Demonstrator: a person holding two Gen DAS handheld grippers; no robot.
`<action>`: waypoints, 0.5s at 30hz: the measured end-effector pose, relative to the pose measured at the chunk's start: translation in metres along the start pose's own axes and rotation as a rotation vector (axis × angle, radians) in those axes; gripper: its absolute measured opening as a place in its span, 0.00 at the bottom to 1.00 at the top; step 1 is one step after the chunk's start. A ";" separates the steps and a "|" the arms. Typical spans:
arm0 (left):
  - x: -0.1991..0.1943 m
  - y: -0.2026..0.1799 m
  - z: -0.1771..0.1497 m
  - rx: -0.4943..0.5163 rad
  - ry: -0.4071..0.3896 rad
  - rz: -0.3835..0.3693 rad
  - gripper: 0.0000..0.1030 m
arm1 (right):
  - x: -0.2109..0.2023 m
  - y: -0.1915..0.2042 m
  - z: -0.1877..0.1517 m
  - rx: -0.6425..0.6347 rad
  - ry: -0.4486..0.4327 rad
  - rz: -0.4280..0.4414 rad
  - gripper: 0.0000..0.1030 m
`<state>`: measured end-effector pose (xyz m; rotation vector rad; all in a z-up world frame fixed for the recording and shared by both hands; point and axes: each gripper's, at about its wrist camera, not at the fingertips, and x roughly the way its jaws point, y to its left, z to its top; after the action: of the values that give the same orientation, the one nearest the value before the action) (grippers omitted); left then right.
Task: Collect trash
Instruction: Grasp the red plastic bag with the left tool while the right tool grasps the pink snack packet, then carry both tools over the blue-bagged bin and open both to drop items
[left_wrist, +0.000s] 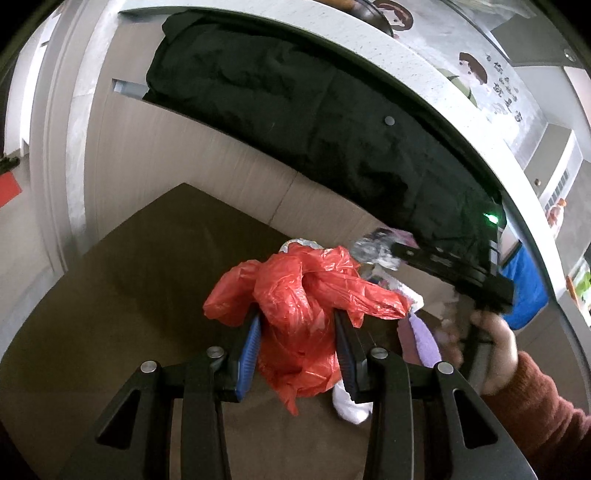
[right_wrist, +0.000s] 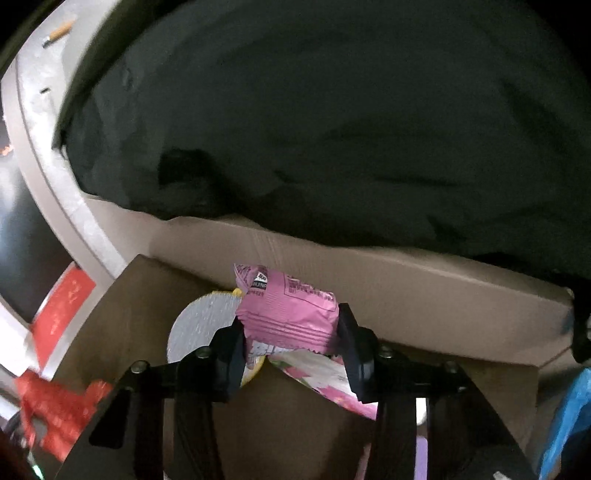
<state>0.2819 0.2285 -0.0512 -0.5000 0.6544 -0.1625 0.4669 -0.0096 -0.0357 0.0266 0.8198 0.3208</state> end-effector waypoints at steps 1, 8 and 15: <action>-0.001 -0.002 0.000 -0.003 0.001 -0.005 0.38 | -0.009 -0.003 -0.003 -0.003 -0.004 0.003 0.40; -0.017 -0.027 -0.004 0.024 -0.013 -0.025 0.38 | -0.094 -0.017 -0.022 -0.053 -0.077 0.014 0.40; -0.040 -0.070 -0.017 0.090 -0.034 -0.040 0.38 | -0.163 -0.028 -0.044 -0.050 -0.147 0.023 0.40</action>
<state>0.2405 0.1726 -0.0062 -0.4288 0.6010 -0.2200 0.3386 -0.0880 0.0468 0.0127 0.6662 0.3572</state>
